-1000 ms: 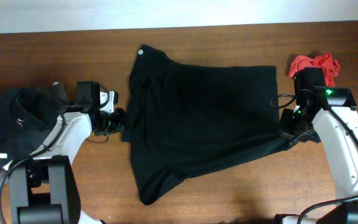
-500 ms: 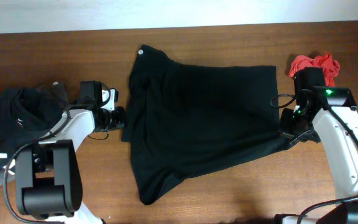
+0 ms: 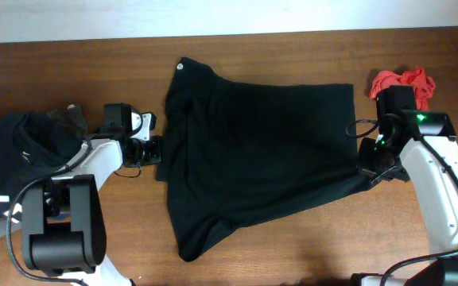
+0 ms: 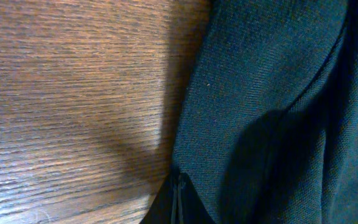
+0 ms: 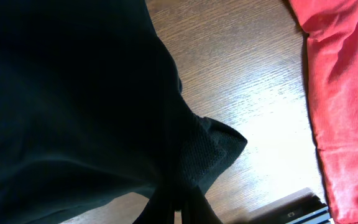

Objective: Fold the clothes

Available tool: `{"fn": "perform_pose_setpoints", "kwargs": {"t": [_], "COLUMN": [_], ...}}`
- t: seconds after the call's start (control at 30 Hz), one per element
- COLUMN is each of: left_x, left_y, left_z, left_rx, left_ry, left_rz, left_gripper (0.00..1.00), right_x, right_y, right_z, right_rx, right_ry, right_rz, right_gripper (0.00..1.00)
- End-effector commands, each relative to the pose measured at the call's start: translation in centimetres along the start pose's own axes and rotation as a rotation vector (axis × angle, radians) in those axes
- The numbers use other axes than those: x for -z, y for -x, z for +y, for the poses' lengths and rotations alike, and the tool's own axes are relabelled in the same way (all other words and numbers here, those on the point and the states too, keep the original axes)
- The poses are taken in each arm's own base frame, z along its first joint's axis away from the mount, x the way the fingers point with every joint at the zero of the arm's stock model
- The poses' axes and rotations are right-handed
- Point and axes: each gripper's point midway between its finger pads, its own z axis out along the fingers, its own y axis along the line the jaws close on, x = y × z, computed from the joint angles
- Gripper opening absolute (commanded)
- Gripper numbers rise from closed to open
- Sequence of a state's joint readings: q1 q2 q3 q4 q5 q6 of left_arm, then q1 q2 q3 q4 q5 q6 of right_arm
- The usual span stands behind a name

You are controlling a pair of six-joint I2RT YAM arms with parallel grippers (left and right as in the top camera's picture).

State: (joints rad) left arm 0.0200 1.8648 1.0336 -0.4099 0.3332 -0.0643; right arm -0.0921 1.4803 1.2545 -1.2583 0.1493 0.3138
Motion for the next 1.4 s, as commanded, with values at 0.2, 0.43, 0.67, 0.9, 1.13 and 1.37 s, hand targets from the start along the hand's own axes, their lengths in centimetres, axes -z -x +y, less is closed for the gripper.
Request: {"fn": "perform_pose_setpoints", "kwargs": {"t": [0.2,0.43,0.67,0.9,1.13,1.37], "left_x": [0.2,3.1,4.9,4.9,5.9,7.6], "left_y": [-0.3,0.5,1.8,2.0,3.0,5.9], "left_z": [3.2,9.2,11.3,11.2,10.9,7.9], "left_rx": [0.036,0.221,0.296,0.295,0.293,0.154], "left_ry": [0.102,0.163,0.090,0.080,0.075,-0.030], "left_rz": [0.013,-0.024,-0.090,-0.097,-0.098,-0.127], "left_gripper": [0.00,0.01,0.00,0.00,0.17,0.25], "right_x": [-0.1,-0.1,-0.4,-2.2,-3.2,-2.3], "right_y": [0.1,0.1,-0.2,-1.3,-2.0,2.6], "right_z": [-0.5,-0.5,-0.6,-0.6,-0.7,4.8], "right_rx": [-0.013,-0.013,-0.010,-0.005,-0.039,0.068], "right_ry": [-0.020,-0.020,-0.026,-0.038,-0.046,0.244], "right_rz": [-0.006,-0.006,0.011,0.050,0.076,-0.094], "right_gripper": [0.09,0.10,0.08,0.11,0.28,0.22]}}
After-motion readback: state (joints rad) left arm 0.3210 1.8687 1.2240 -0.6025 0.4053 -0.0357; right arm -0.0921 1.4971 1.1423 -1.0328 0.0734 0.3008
